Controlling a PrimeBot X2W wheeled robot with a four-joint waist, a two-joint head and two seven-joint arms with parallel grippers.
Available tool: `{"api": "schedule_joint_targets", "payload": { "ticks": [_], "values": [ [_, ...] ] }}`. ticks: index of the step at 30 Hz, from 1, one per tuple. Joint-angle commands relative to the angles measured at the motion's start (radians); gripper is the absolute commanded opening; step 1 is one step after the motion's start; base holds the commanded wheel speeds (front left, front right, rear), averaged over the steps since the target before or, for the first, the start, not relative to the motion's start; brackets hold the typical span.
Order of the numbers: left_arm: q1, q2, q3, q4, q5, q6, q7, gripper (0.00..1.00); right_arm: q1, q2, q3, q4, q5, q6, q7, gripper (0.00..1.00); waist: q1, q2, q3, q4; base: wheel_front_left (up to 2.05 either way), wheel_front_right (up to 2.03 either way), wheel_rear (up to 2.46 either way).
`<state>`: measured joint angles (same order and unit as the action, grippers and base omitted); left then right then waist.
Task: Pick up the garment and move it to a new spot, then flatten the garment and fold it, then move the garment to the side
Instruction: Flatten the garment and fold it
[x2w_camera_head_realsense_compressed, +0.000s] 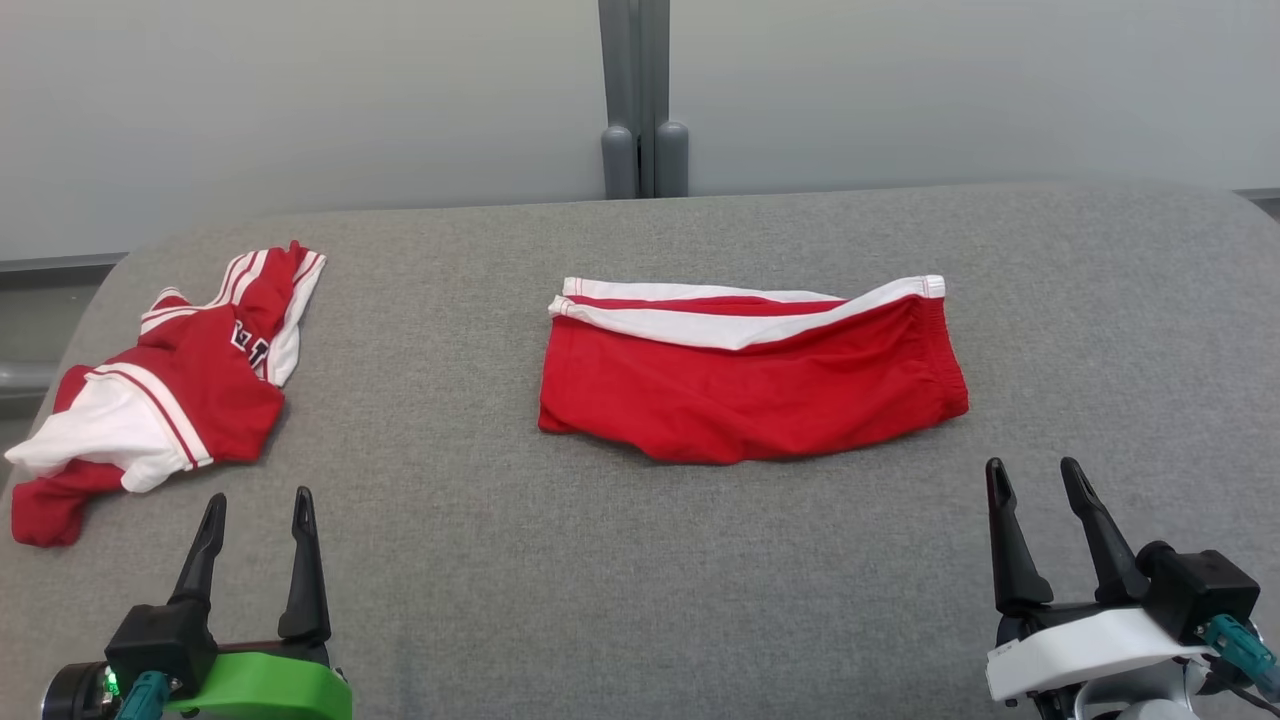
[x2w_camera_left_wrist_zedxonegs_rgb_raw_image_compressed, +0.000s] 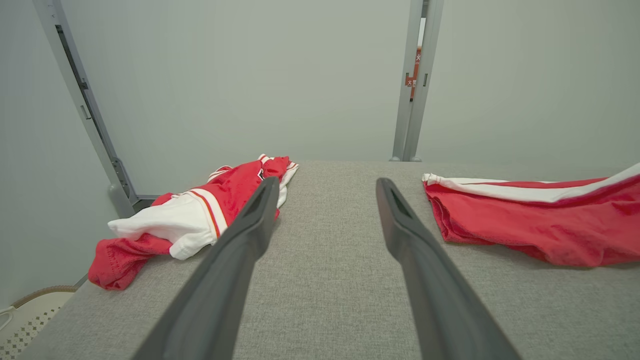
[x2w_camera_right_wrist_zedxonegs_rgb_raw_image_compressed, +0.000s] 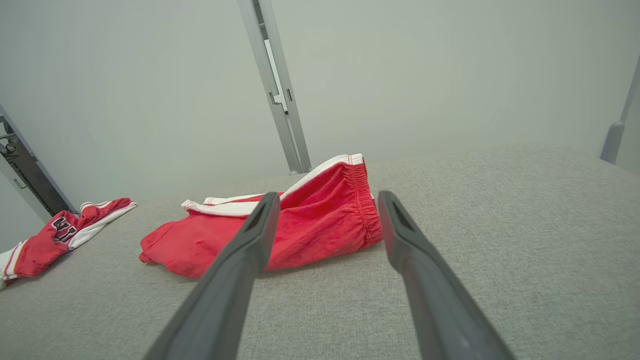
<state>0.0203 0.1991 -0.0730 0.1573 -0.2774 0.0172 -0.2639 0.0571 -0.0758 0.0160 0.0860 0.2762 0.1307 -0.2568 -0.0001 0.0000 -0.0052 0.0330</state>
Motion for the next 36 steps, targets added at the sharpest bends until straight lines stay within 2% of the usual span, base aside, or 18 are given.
{"api": "schedule_joint_targets", "payload": {
  "ticks": [1, 9, 18, 32, 36],
  "values": [
    [0.019, -0.004, 0.008, -0.005, 0.012, -0.009, -0.001, 1.0, 0.013, -0.003, 0.001, -0.006, -0.006, 0.0, -0.001, 1.0, 0.0001, 0.0, -0.008, 0.011, 0.0, 0.0, 0.0],
    [0.02, -0.01, 0.009, 0.014, 0.05, -0.057, -0.001, 1.0, 0.023, -0.001, 0.006, -0.004, -0.014, 0.0, -0.001, 1.0, 0.0001, 0.0, -0.01, 0.024, 0.0, 0.0, 0.0],
    [0.008, -0.022, 0.018, 0.035, 0.07, -0.084, -0.001, 1.0, 0.027, -0.003, 0.014, 0.009, -0.024, 0.0, -0.002, 1.0, 0.0001, 0.0, -0.009, 0.022, 0.0, 0.0, 0.0],
    [0.008, -0.04, 0.044, 0.056, 0.088, -0.088, -0.001, 1.0, 0.024, 0.003, 0.012, 0.021, -0.019, 0.0, 0.001, 1.0, 0.0001, 0.0, -0.012, 0.015, 0.0, 0.0, 0.0],
    [0.015, -0.049, 0.056, 0.054, 0.09, -0.079, -0.001, 1.0, -0.023, -0.017, 0.025, 0.037, -0.039, 0.0, 0.001, 1.0, 0.0001, 0.0, -0.007, 0.008, 0.0, 0.0, 0.0]
  ]
}}
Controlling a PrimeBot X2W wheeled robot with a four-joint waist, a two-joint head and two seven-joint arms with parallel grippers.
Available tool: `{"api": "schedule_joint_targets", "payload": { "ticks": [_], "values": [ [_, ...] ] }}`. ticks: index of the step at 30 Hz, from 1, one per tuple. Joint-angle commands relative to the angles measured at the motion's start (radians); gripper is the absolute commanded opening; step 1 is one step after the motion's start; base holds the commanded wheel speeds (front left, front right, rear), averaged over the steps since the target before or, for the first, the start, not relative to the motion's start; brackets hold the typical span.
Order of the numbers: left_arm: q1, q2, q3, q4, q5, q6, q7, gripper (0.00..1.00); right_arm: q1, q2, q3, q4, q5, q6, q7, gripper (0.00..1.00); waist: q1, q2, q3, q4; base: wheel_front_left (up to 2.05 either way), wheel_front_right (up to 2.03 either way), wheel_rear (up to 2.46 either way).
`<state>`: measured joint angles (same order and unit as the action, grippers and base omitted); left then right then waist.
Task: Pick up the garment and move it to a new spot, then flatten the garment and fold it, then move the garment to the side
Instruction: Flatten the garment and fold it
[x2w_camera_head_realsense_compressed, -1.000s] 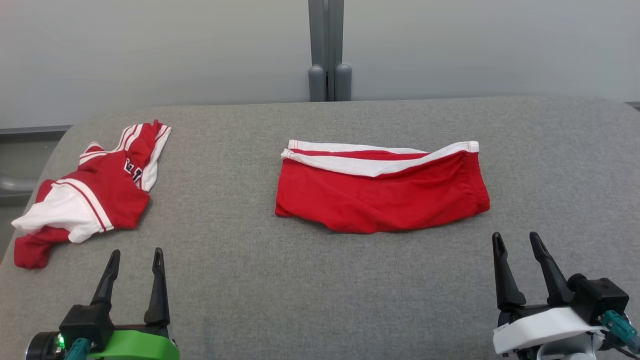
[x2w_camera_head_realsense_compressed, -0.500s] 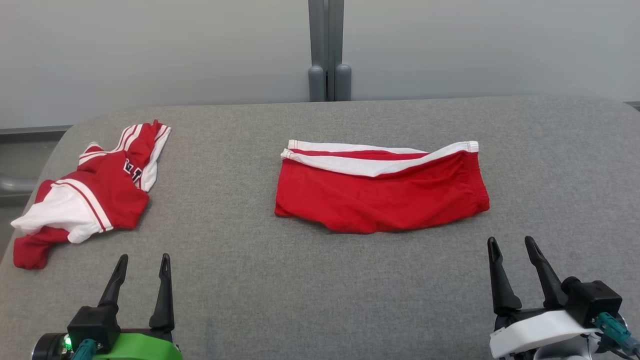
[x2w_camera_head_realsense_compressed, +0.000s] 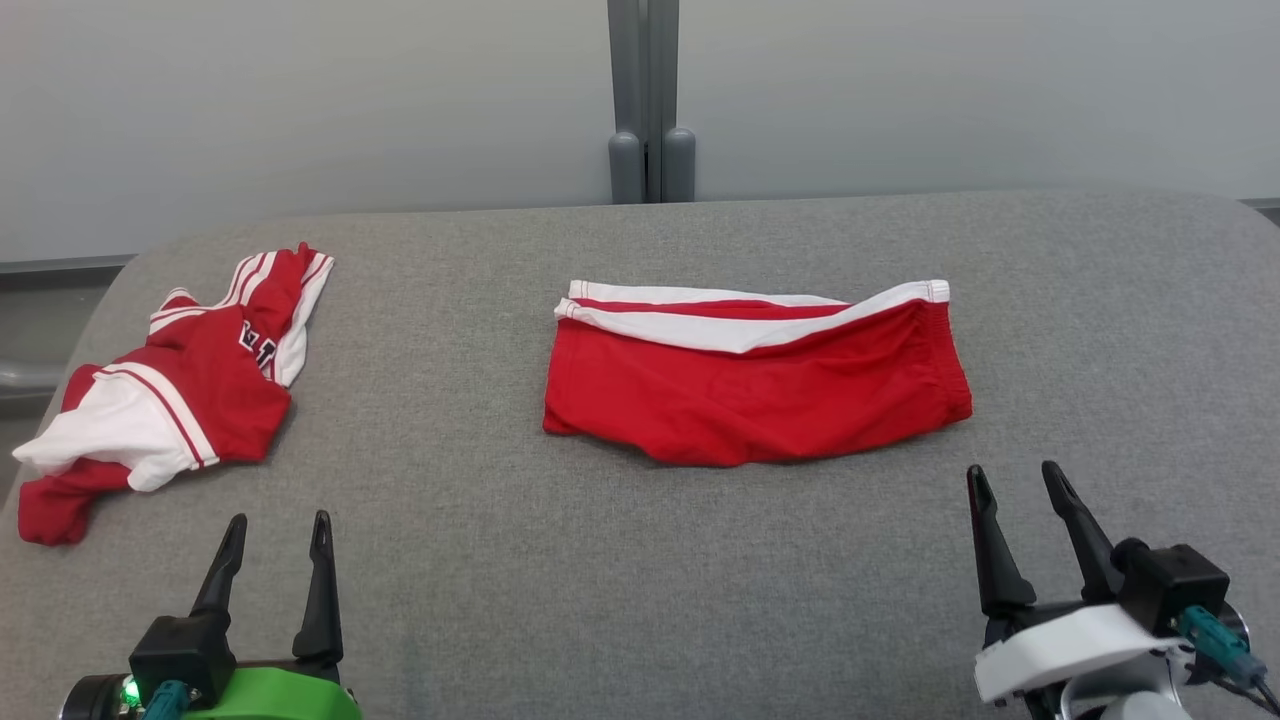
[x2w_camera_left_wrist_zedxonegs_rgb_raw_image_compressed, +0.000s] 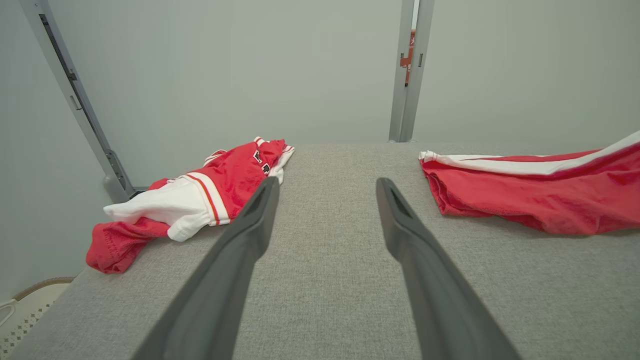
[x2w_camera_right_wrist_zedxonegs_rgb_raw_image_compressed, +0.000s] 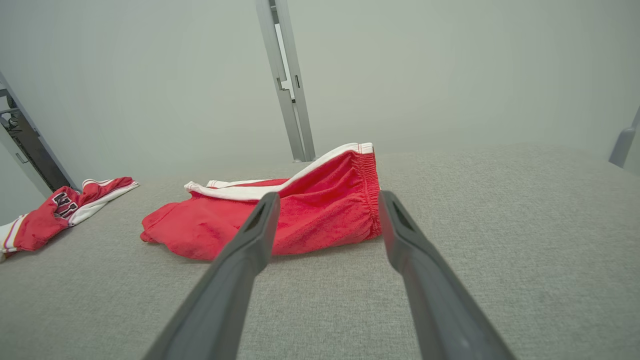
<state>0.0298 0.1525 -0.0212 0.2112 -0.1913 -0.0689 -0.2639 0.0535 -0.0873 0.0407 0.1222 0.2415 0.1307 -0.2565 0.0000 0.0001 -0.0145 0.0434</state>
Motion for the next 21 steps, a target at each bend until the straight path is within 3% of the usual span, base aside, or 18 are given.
{"api": "schedule_joint_targets", "payload": {
  "ticks": [1, 13, 21],
  "values": [
    [0.007, -0.006, 0.005, 0.001, 0.006, 0.007, -0.001, 1.0, -0.038, -0.01, 0.005, 0.01, -0.008, 0.0, 0.001, 1.0, 0.0, -0.0001, 0.005, -0.003, 0.0, 0.0, 0.0],
    [-0.075, -0.048, -0.014, 0.001, 0.028, -0.002, -0.001, 1.0, -0.376, -0.105, 0.022, 0.228, -0.06, 0.0, 0.053, 1.0, 0.0, -0.0001, 0.12, 0.069, 0.0, 0.0, 0.0],
    [-0.176, -0.08, -0.048, 0.006, 0.049, -0.012, -0.001, 1.0, -0.631, -0.181, -0.026, 0.636, -0.066, 0.0, 0.051, 1.0, 0.0, -0.0001, 0.274, 0.159, 0.0, 0.0, 0.0]
  ]
}}
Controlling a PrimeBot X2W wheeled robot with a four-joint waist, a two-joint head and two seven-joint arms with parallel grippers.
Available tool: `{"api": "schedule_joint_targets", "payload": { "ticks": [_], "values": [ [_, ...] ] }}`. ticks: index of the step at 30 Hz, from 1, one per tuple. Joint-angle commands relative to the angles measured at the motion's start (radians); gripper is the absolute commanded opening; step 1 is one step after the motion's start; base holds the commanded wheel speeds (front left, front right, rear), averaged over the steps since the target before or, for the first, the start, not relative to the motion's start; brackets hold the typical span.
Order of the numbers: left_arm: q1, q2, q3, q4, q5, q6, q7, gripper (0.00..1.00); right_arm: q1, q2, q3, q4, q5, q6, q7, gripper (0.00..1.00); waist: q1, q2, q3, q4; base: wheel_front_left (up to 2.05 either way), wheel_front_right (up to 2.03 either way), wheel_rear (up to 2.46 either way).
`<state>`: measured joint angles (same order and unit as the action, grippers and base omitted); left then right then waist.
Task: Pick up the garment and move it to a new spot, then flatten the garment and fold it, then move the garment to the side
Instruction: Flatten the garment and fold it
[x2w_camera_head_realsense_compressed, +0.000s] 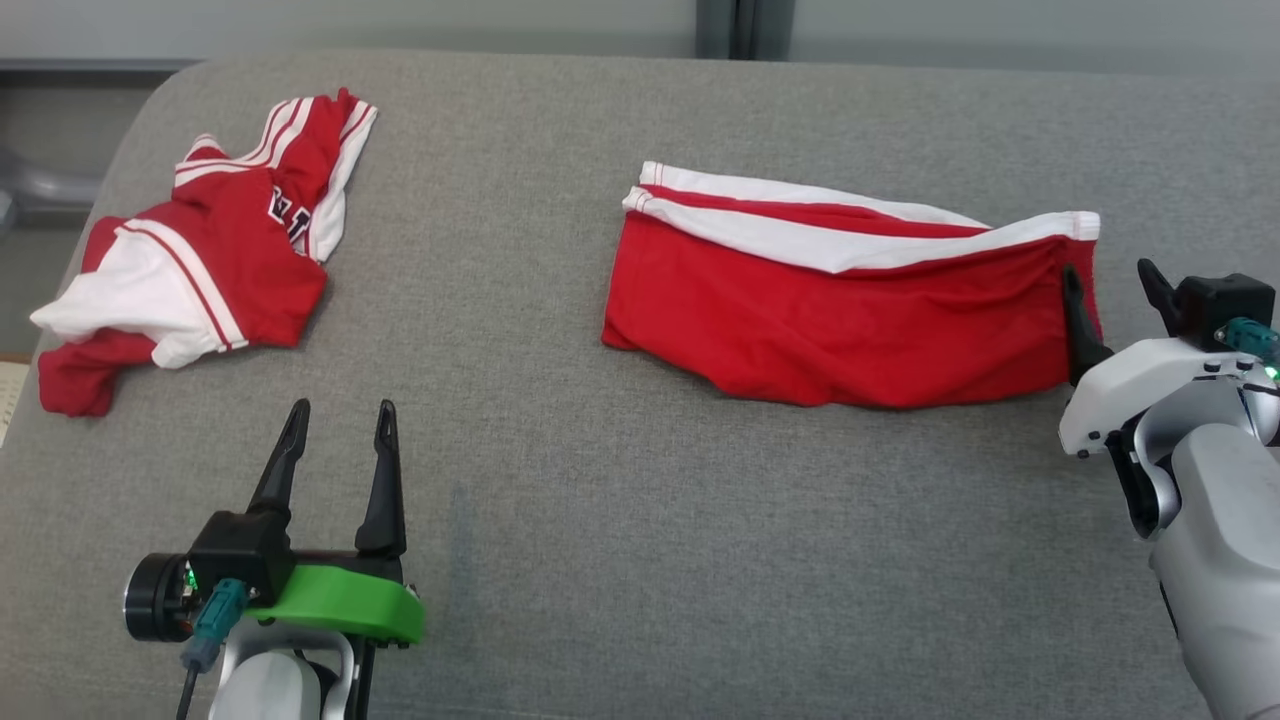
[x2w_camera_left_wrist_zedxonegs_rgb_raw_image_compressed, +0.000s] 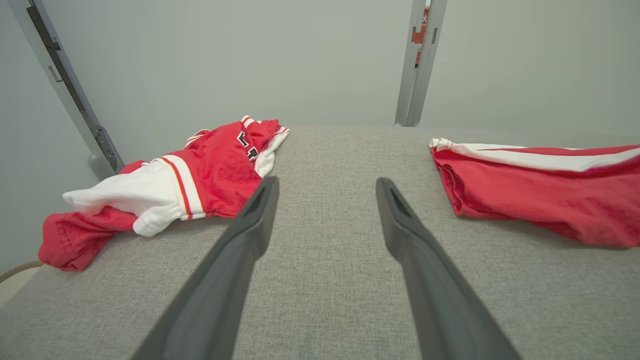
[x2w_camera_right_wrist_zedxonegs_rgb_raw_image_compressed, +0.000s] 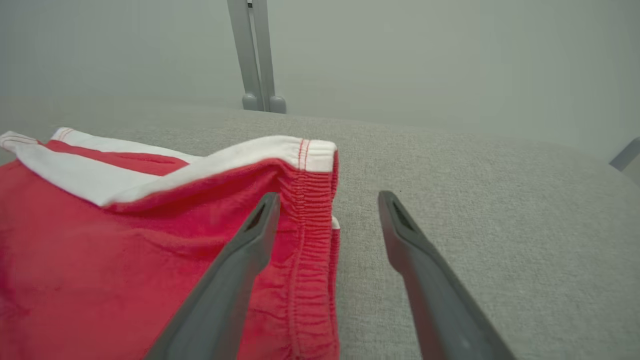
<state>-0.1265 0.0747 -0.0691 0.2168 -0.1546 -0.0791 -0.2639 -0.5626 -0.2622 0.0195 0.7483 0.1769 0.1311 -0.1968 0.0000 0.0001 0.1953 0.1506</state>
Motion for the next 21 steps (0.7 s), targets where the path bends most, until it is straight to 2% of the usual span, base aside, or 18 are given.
{"api": "schedule_joint_targets", "payload": {
  "ticks": [1, 11, 13, 14, 15, 16, 21],
  "values": [
    [-0.027, -0.004, -0.002, 0.002, 0.013, -0.004, -0.001, 1.0, -0.03, -0.008, -0.006, 0.045, 0.001, -0.001, -0.009, 1.0, 0.0, -0.0001, 0.072, 0.057, 0.0, 0.0, 0.0],
    [-0.074, -0.018, -0.026, 0.027, 0.013, -0.009, -0.001, 1.0, -0.111, -0.008, -0.006, 0.326, 0.036, -0.001, -0.037, 1.0, 0.0, -0.0001, 0.094, 0.086, 0.0, 0.0, 0.0],
    [-0.075, -0.019, -0.028, 0.03, 0.013, -0.01, -0.001, 1.0, -0.112, 0.009, -0.006, 0.364, 0.058, -0.001, -0.038, 1.0, 0.0, -0.0001, 0.092, 0.087, 0.0, 0.0, 0.0],
    [-0.075, -0.02, -0.029, 0.032, 0.013, -0.011, -0.001, 1.0, -0.116, 0.024, -0.009, 0.378, 0.085, -0.001, -0.036, 0.92, 0.0, -0.0001, 0.09, 0.087, 0.0, 0.0, 0.0],
    [-0.074, -0.02, -0.029, 0.033, 0.014, -0.011, -0.001, 1.0, -0.118, 0.031, -0.005, 0.386, 0.1, 0.0, -0.036, 0.22, 0.0, -0.0001, 0.088, 0.087, 0.0, 0.0, 0.0],
    [-0.072, -0.021, -0.03, 0.035, 0.015, -0.012, -0.001, 1.0, -0.121, 0.033, 0.006, 0.393, 0.113, 0.0, -0.036, 0.0, 0.0, -0.0001, 0.086, 0.086, 0.0, 0.0, 0.0],
    [-0.05, -0.022, -0.019, 0.042, 0.016, -0.01, -0.001, 1.0, -0.125, 0.011, 0.051, 0.392, 0.161, -0.001, -0.052, 0.0, 0.0, -0.0001, 0.058, 0.071, 0.0, 0.0, 0.0]
  ]
}}
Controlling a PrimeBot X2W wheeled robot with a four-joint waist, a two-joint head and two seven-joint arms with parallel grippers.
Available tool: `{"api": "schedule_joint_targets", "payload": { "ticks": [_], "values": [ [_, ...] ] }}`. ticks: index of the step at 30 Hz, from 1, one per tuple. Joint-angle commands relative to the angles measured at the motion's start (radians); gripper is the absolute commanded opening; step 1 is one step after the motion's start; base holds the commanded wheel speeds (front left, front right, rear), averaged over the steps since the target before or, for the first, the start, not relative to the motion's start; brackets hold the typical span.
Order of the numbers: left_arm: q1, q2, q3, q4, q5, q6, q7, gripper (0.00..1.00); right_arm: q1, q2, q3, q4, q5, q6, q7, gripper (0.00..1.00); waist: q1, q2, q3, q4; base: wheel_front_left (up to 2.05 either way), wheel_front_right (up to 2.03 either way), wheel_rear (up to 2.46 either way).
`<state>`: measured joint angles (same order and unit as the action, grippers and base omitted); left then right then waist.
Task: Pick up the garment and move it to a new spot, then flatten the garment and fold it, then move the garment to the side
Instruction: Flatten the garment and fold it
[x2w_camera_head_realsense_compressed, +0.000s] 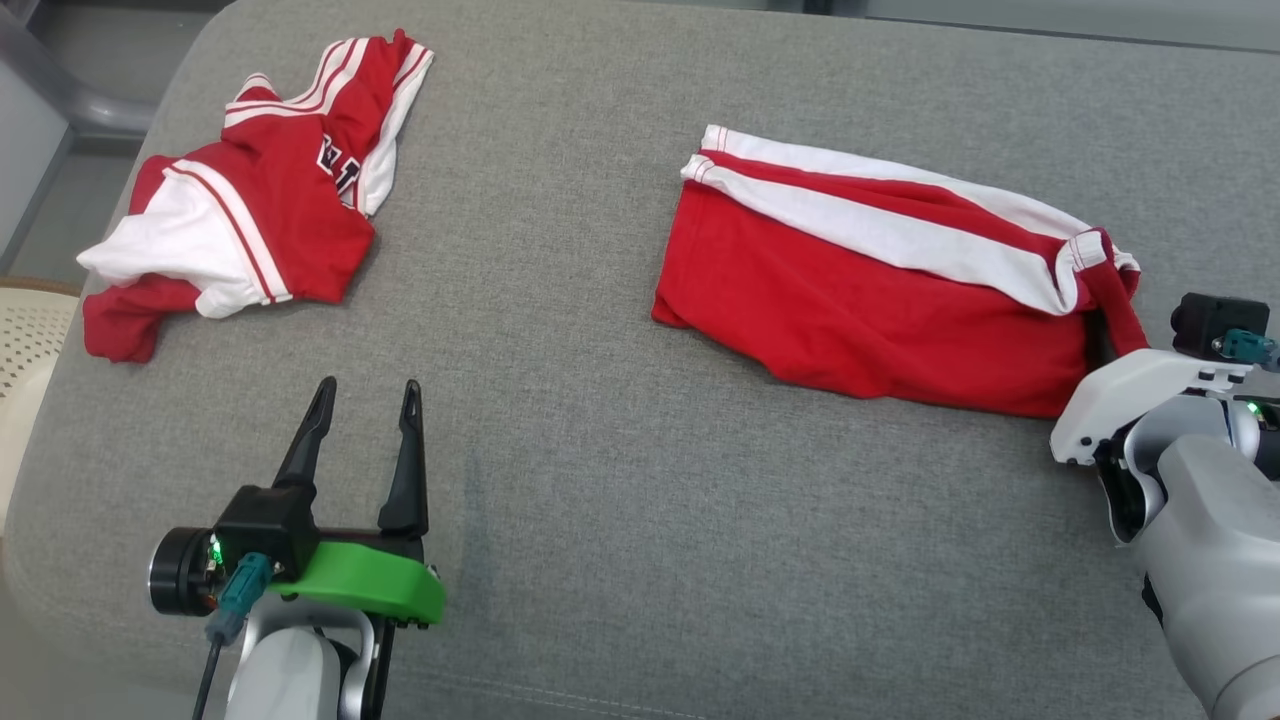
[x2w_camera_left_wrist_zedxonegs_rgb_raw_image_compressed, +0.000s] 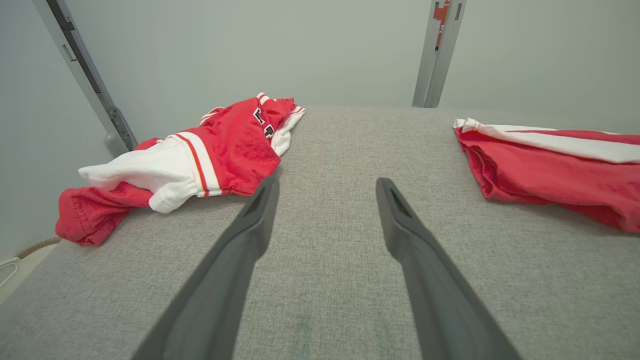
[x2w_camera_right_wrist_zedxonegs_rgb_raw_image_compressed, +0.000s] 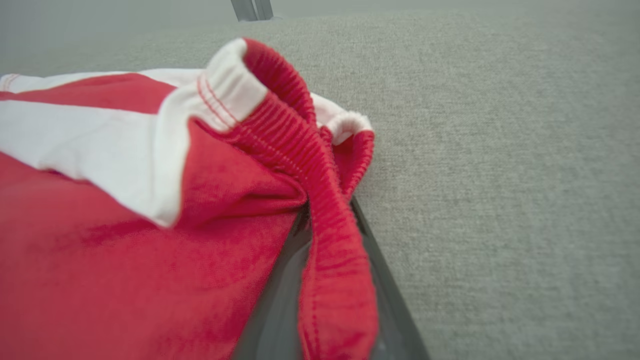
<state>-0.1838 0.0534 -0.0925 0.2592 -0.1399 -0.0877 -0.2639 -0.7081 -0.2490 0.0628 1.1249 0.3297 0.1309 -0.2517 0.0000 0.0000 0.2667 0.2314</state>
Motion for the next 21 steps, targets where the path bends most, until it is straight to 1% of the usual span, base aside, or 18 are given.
{"api": "schedule_joint_targets", "payload": {
  "ticks": [1, 7, 12, 13, 18, 21],
  "values": [
    [0.014, 0.0, 0.009, 0.001, 0.002, -0.002, -0.001, 1.0, 0.025, -0.009, 0.015, 0.011, 0.013, 0.0, 0.0, 0.0, 0.0, 0.0, -0.022, -0.016, 0.0, 0.0, 0.0],
    [0.051, 0.0, 0.03, 0.004, 0.009, -0.004, -0.001, 1.0, 0.061, -0.079, 0.061, -0.02, 0.07, -0.001, -0.01, 0.0, 0.0, 0.0, -0.081, -0.067, 0.0, 0.0, 0.0],
    [0.074, -0.001, 0.033, 0.007, 0.009, -0.006, -0.001, 1.0, 0.103, -0.164, 0.091, -0.039, 0.137, -0.001, 0.003, 0.0, 0.0, 0.0, -0.123, -0.1, 0.0, 0.0, 0.0],
    [0.077, -0.001, 0.034, 0.007, 0.008, -0.007, -0.001, 1.0, 0.109, -0.172, 0.094, -0.043, 0.149, -0.001, 0.011, 0.0, 0.0, 0.0, -0.13, -0.105, 0.0, 0.0, 0.0],
    [0.1, -0.001, 0.037, 0.01, 0.004, -0.005, -0.001, 1.0, 0.114, -0.18, 0.117, -0.095, 0.261, -0.001, 0.106, 0.0, 0.0, 0.0, -0.157, -0.127, 0.0, 0.0, 0.0],
    [0.109, -0.002, 0.034, 0.014, 0.0, -0.006, -0.001, 1.0, 0.107, -0.16, 0.123, -0.144, 0.345, -0.001, 0.165, 0.0, 0.0, 0.0, -0.169, -0.134, 0.0, 0.0, 0.0]
  ]
}}
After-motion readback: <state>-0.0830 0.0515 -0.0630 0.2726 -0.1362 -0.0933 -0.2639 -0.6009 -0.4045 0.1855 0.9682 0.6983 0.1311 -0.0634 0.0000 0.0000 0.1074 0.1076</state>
